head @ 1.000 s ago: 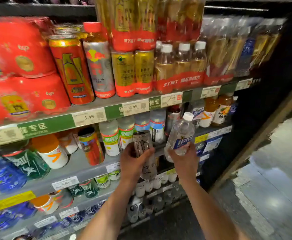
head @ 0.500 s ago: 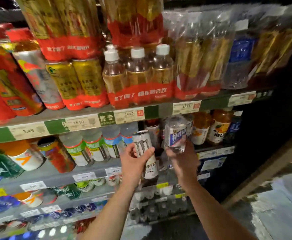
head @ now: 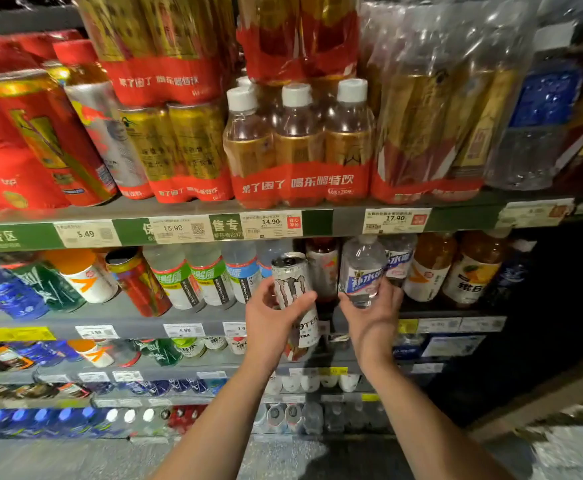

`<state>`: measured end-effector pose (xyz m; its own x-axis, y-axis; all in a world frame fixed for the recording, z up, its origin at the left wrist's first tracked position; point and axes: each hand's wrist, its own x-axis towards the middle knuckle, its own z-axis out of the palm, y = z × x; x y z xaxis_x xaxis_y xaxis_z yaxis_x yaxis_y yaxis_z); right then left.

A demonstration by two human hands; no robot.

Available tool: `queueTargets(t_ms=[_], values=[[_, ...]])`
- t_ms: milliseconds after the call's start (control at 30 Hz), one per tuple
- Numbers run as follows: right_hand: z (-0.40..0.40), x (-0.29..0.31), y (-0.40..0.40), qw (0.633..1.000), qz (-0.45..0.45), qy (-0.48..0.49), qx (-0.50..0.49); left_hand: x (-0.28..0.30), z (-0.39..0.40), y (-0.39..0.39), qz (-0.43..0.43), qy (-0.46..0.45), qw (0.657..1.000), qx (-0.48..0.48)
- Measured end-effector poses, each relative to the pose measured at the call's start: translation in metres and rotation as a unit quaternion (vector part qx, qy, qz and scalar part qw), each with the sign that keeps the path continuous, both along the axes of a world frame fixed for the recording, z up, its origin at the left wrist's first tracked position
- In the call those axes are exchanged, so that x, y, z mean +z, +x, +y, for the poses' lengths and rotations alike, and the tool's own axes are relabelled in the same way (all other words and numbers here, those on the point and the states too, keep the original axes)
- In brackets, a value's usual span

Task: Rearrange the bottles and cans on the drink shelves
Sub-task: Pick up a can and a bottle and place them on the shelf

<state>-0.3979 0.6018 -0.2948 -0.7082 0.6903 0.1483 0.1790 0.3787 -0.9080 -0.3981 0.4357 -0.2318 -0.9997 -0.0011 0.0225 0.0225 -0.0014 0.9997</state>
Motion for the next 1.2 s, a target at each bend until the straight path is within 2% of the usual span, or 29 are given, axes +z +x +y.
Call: queueTargets(t_ms=[167,300,500,867,967,1133,1200], values=[[-0.008,0.000,0.001,0.999,0.033,0.035,-0.024,0.004,0.001,0.006,-0.002,-0.019,1.000,0.007],[-0.005,-0.001,0.003,0.999,0.043,0.020,-0.021,0.004,0.000,0.009,-0.004,-0.025,1.000,0.011],[-0.002,0.006,0.003,0.997,0.033,0.064,-0.026,0.000,0.002,0.015,-0.007,-0.027,0.999,0.016],[0.005,0.002,0.008,0.997,0.026,0.067,-0.015,-0.002,0.021,0.025,-0.003,-0.009,1.000,-0.004],[0.013,0.002,0.018,0.997,0.060,0.024,-0.050,-0.005,0.026,0.025,-0.006,-0.006,1.000,-0.015],[0.040,0.007,0.031,0.993,0.048,0.068,-0.081,-0.012,0.031,0.023,-0.015,0.000,0.998,-0.054],[0.047,0.009,0.036,0.992,0.069,0.038,-0.101,-0.013,0.033,0.025,-0.019,0.004,0.998,-0.065]])
